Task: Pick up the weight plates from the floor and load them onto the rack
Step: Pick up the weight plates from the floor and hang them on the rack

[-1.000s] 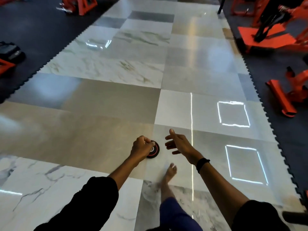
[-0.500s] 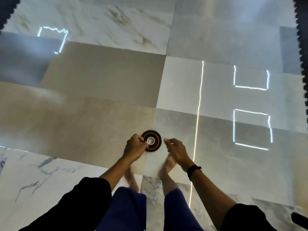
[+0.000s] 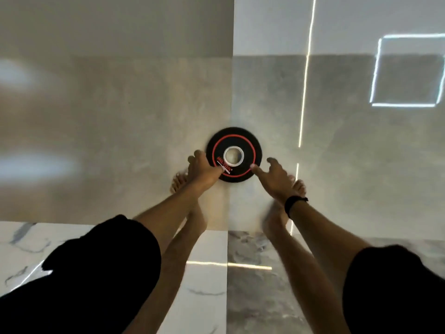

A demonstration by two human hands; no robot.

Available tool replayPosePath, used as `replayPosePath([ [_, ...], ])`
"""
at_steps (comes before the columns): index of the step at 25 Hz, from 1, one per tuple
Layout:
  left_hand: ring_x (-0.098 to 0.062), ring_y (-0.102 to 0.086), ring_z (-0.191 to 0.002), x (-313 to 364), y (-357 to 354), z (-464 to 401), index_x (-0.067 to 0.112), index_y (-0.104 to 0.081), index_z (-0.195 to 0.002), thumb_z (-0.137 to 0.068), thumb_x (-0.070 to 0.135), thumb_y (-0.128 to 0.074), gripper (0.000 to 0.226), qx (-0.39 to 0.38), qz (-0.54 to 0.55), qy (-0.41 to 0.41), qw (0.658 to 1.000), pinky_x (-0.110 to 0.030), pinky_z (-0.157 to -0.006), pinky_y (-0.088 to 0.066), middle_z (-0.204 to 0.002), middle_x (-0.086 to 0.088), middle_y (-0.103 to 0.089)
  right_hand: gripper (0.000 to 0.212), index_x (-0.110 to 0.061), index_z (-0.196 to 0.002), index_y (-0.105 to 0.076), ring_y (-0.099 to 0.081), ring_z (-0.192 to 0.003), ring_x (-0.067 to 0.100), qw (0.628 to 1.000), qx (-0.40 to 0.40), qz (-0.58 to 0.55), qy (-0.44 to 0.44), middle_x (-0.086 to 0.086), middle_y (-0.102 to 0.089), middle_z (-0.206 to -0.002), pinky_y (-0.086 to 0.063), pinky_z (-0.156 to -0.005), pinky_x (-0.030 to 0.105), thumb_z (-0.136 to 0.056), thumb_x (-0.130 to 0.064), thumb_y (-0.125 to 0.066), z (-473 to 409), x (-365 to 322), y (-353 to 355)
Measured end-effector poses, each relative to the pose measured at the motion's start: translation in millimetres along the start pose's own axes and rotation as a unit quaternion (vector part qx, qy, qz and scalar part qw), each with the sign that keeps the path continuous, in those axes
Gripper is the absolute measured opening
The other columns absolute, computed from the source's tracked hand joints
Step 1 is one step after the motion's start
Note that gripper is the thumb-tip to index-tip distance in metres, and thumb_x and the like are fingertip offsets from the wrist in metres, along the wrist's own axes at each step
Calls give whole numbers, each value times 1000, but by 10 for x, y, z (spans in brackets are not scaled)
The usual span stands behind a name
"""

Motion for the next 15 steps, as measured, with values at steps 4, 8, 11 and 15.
replayPosePath([
  [4,-30,-46,-130,-51,-292,-711,6,-36,-141,-78,23,-81,80,11,55,4,998,-35,-103,-42,-144,-15,-40,72,-7,-138,-42,-53,-125,32,997,46,-60,-1,13,-55,-134,-48,-101,43,-83,-42,-73,-733,-3,-293],
  [8,-27,-46,-128,-58,-500,-1010,10,-41,-137,-72,28,-85,81,64,83,4,994,-29,-93,-42,-142,-8,-39,84,-10,-142,-33,-42,-129,36,991,116,-68,-17,15,-40,-139,-37,-110,51,-78,-42,-77,-1041,216,-400],
  [11,-25,-48,-122,-89,-525,-1129,14,-45,-130,-64,41,-87,82,85,125,13,988,-32,-95,-46,-137,-4,-42,72,-16,-128,-44,-50,-118,31,983,139,-116,-18,8,-45,-129,-44,-104,48,-75,-54,-75,-1181,271,-337],
  [15,-23,-63,-106,-192,-542,-1228,14,-60,-117,-46,59,-85,87,37,217,78,972,-40,-90,-57,-126,-4,-58,65,-19,-106,-56,-59,-103,25,976,139,-154,-61,2,-59,-110,-51,-92,43,-72,-74,-63,-1254,303,-260],
])
Point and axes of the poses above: each hand's wrist, its own z-axis away from the middle knuckle, its own y-axis out of the back of the hand, x = y × z, the point moved 7 cm from there along -z, towards the middle knuckle
